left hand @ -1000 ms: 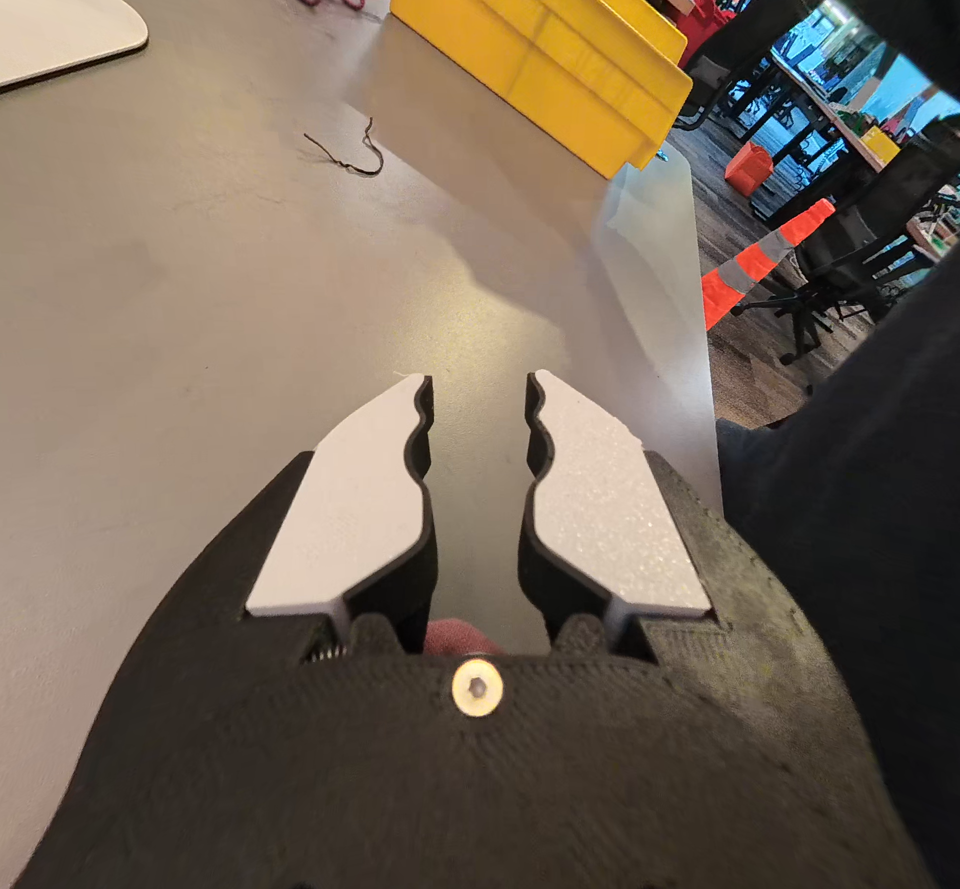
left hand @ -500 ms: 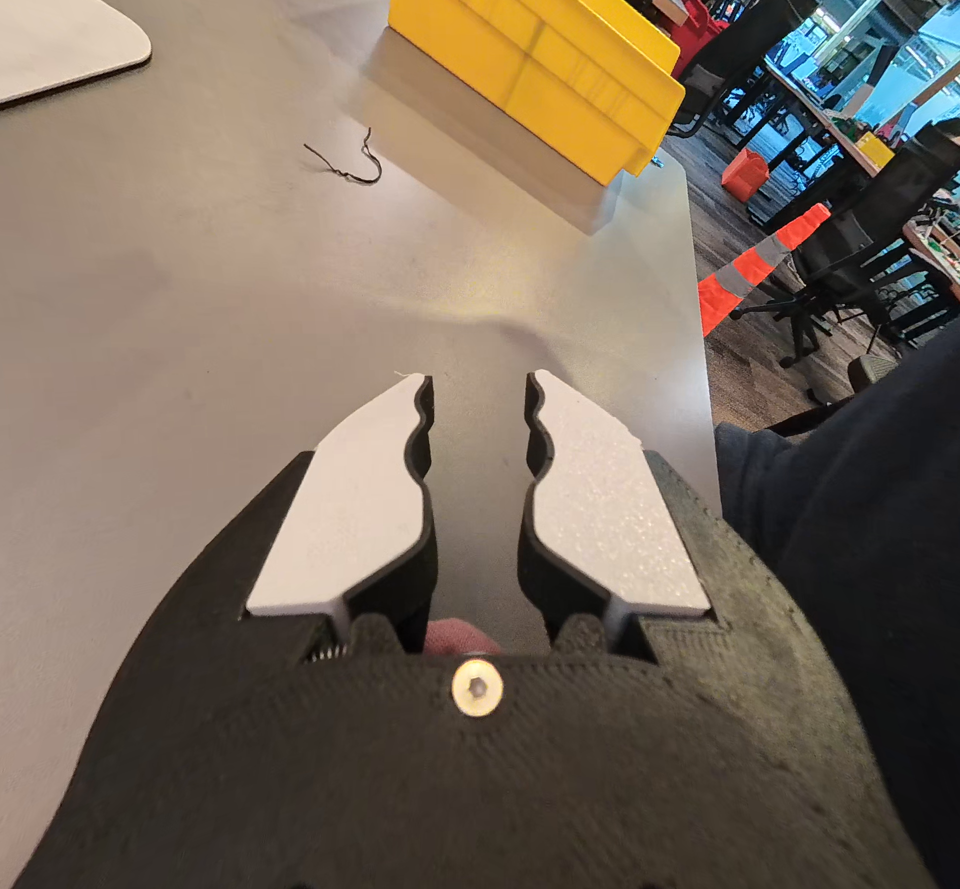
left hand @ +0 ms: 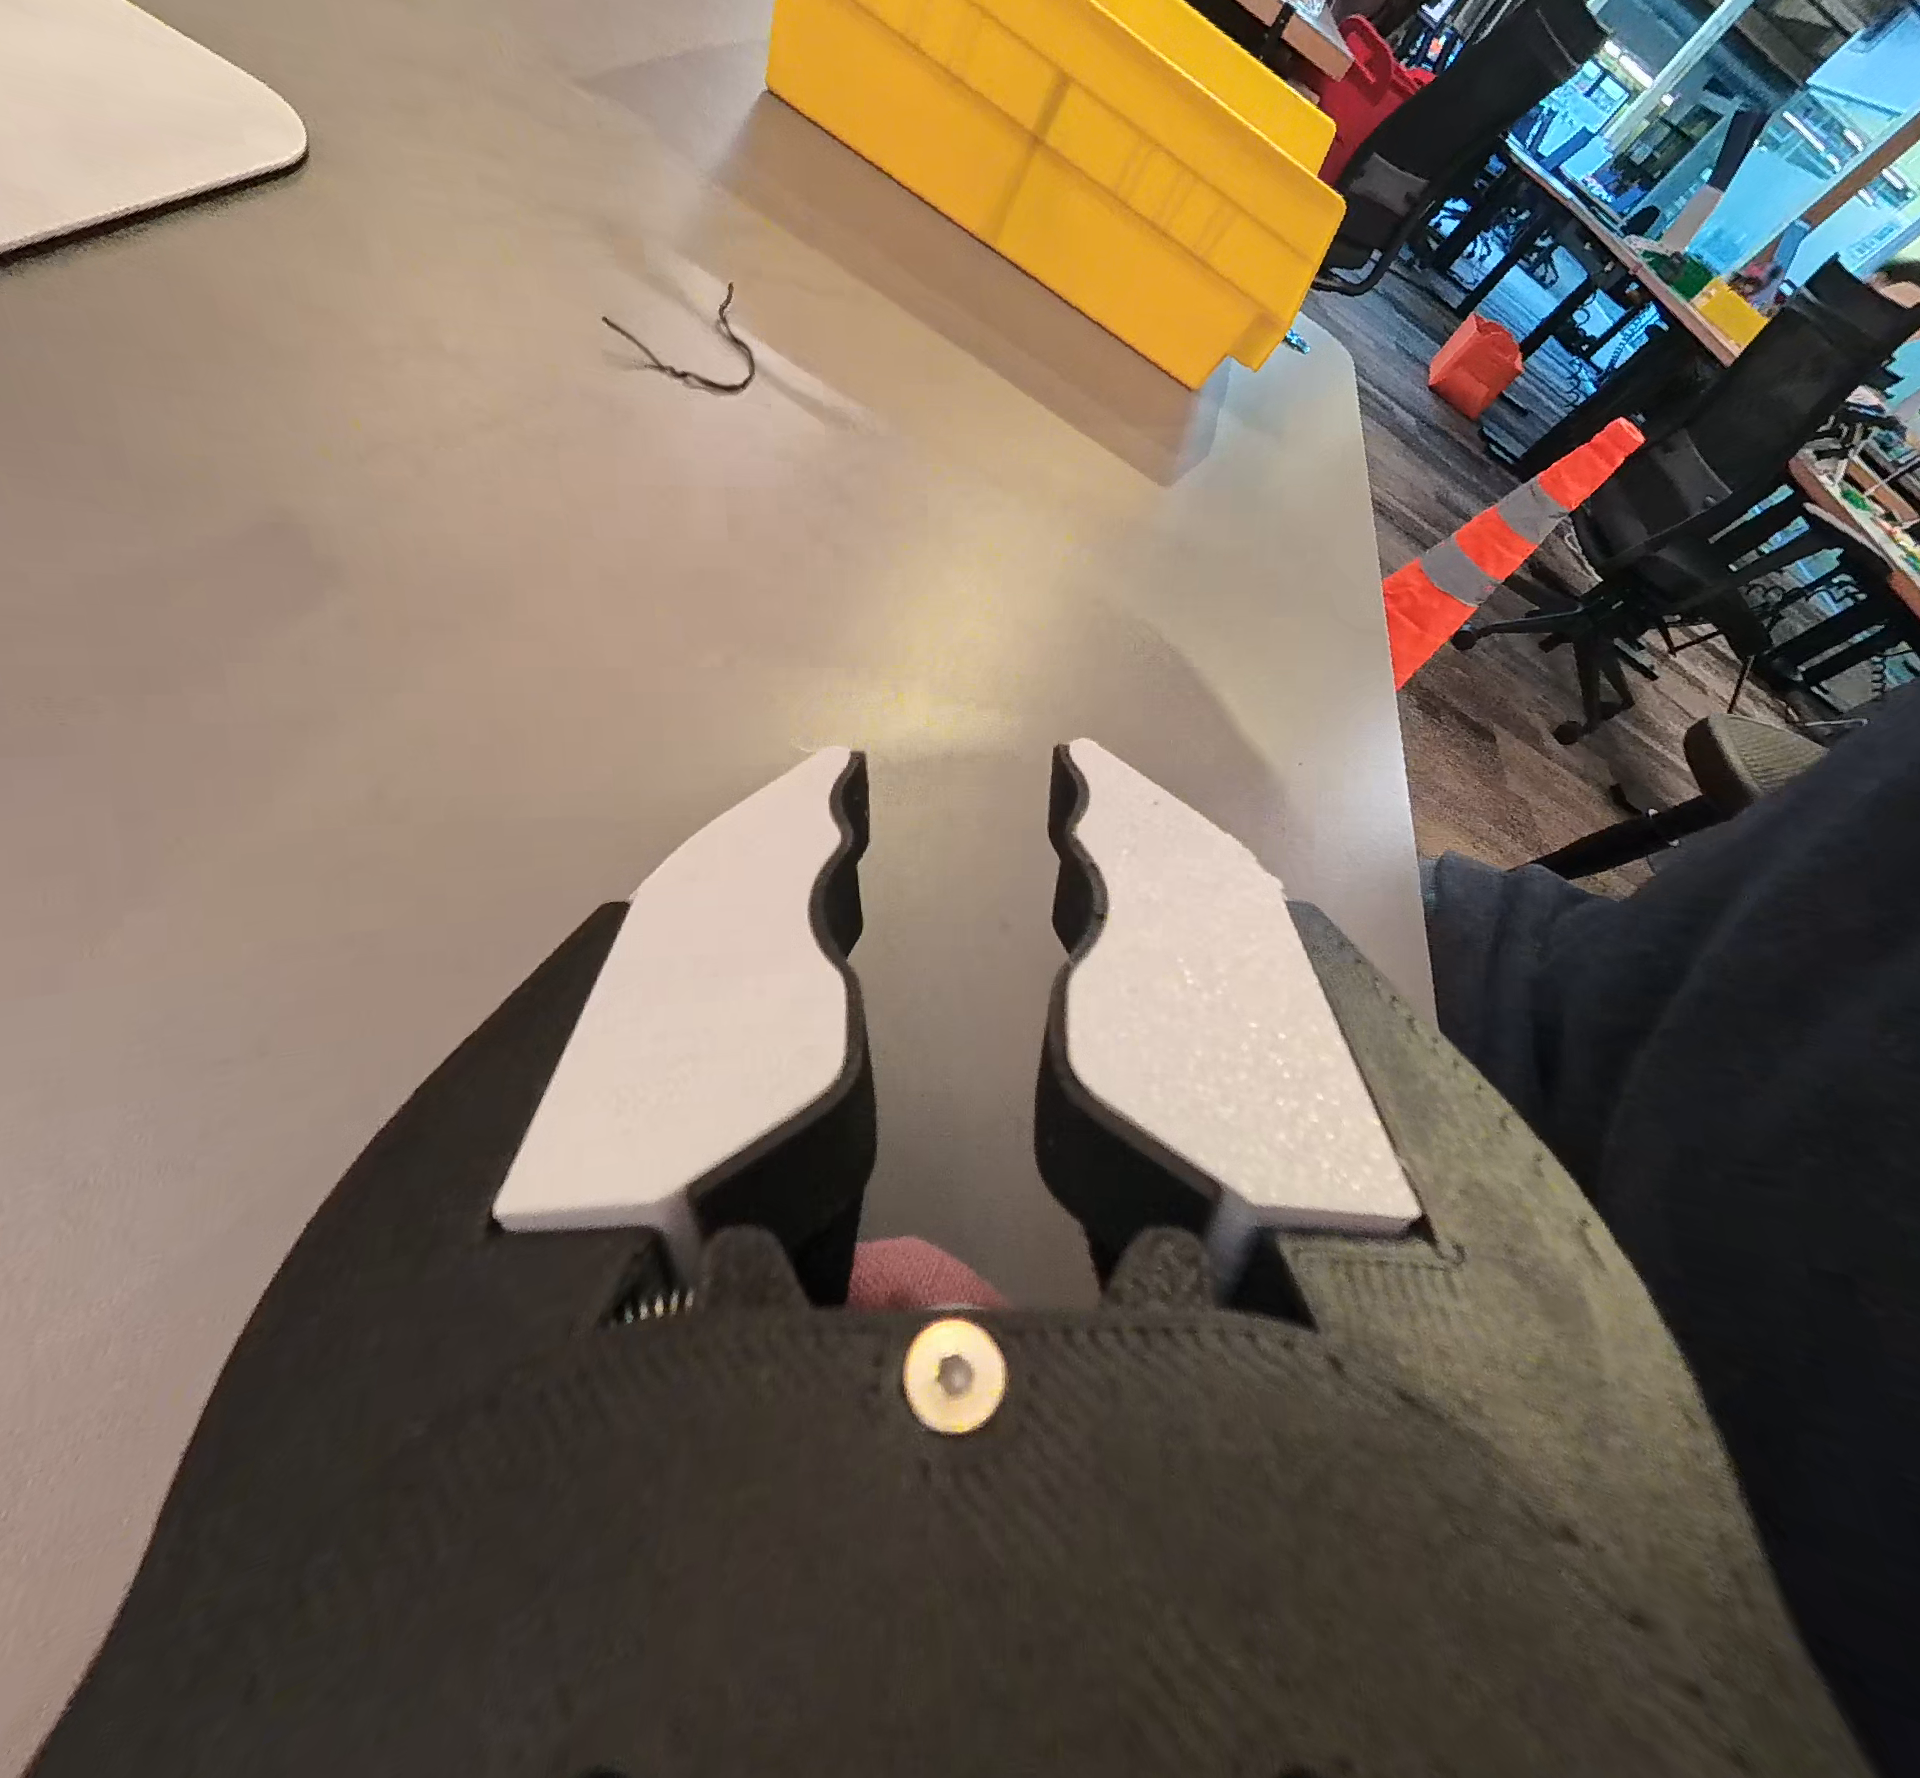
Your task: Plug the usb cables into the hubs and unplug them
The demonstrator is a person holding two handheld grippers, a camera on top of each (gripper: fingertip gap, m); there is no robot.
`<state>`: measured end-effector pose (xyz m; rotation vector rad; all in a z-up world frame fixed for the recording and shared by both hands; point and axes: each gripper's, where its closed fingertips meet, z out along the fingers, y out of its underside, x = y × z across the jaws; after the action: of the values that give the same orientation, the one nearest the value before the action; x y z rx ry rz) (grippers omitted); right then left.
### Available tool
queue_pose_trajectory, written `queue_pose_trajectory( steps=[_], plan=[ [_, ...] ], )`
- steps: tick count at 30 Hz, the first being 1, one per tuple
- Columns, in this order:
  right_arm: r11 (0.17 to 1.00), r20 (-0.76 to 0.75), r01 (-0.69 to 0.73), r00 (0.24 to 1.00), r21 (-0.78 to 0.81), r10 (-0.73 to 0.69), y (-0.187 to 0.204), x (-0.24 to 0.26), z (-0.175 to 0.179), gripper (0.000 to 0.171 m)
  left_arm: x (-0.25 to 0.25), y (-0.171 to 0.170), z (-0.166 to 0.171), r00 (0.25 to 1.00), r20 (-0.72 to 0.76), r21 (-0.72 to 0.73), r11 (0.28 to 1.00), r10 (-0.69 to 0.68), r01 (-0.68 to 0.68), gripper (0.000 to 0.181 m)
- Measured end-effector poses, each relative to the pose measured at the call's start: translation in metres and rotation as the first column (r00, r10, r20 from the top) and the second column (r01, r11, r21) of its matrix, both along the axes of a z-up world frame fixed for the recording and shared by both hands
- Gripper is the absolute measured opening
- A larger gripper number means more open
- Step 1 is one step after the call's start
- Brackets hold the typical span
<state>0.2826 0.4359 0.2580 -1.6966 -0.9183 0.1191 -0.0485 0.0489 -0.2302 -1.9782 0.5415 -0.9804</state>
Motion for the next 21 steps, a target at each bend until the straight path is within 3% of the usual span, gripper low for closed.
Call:
queue_pose_trajectory(
  steps=[1,6,13,21],
  plan=[
    [1.000,-0.016,-0.006,1.000,-0.013,0.006,-0.002,0.000,-0.011,0.031,0.000,0.000,0.000,1.000,0.001,0.002,1.000,0.001,-0.001,0.033],
    [0.997,-0.056,-0.041,0.998,-0.065,0.037,-0.016,-0.007,-0.051,0.032,0.000,0.000,0.000,1.000,-0.002,0.002,1.000,0.002,-0.002,0.033],
    [0.993,-0.054,-0.062,0.997,-0.102,0.056,-0.032,-0.016,-0.082,0.031,-0.001,0.000,0.000,1.000,-0.005,0.000,1.000,0.006,-0.006,0.033],
    [0.967,-0.132,-0.042,0.991,-0.252,0.009,-0.026,0.010,-0.164,0.031,0.000,0.000,-0.001,1.000,-0.006,-0.003,1.000,0.001,-0.001,0.032]
  ],
)
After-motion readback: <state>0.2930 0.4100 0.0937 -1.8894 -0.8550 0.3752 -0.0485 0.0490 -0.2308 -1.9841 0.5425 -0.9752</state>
